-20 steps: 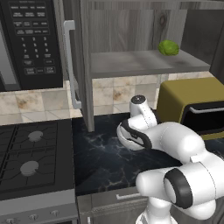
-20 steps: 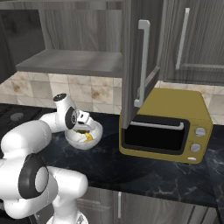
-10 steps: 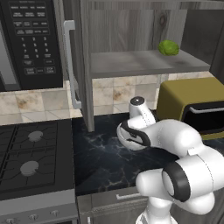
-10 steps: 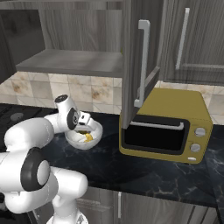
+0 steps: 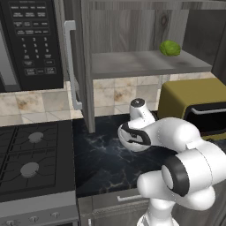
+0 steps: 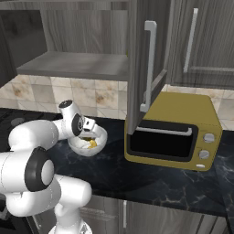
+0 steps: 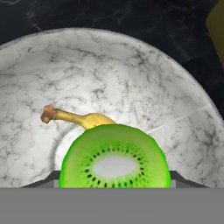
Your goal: Open the cabinet. Pick the banana and kiwi from the cabinet and place them into the bowl. Then close the cabinet.
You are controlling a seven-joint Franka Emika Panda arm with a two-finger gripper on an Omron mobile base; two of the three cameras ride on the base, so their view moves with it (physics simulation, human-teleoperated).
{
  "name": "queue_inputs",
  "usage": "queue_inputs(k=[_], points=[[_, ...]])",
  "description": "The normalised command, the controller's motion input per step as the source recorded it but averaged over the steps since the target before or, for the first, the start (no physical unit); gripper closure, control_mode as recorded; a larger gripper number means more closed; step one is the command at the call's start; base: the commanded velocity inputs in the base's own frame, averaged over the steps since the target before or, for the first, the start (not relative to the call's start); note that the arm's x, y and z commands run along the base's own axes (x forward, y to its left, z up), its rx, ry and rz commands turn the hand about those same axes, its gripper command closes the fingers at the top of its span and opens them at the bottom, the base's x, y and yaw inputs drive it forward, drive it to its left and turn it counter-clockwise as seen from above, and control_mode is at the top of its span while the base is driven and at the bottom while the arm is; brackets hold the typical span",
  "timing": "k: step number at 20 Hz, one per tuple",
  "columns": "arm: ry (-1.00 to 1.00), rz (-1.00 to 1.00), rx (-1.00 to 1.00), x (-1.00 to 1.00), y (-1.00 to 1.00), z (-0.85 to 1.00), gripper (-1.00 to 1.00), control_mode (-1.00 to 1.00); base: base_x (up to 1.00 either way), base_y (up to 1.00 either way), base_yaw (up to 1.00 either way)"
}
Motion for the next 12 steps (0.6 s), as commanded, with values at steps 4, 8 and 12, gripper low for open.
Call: queue_inputs(k=[4,8,12], points=[[0.04,0.00,0.00,0.00,0.00,-0.02,1.00,-1.00,0.00,0.00,0.00],[0.00,0.00,0.00,0.00,0.00,0.00,-1.00,-1.00,0.00,0.00,0.00],[0.01,0.00,0.00,0.02,0.00,0.00,-1.00,-1.00,0.00,0.00,0.00]])
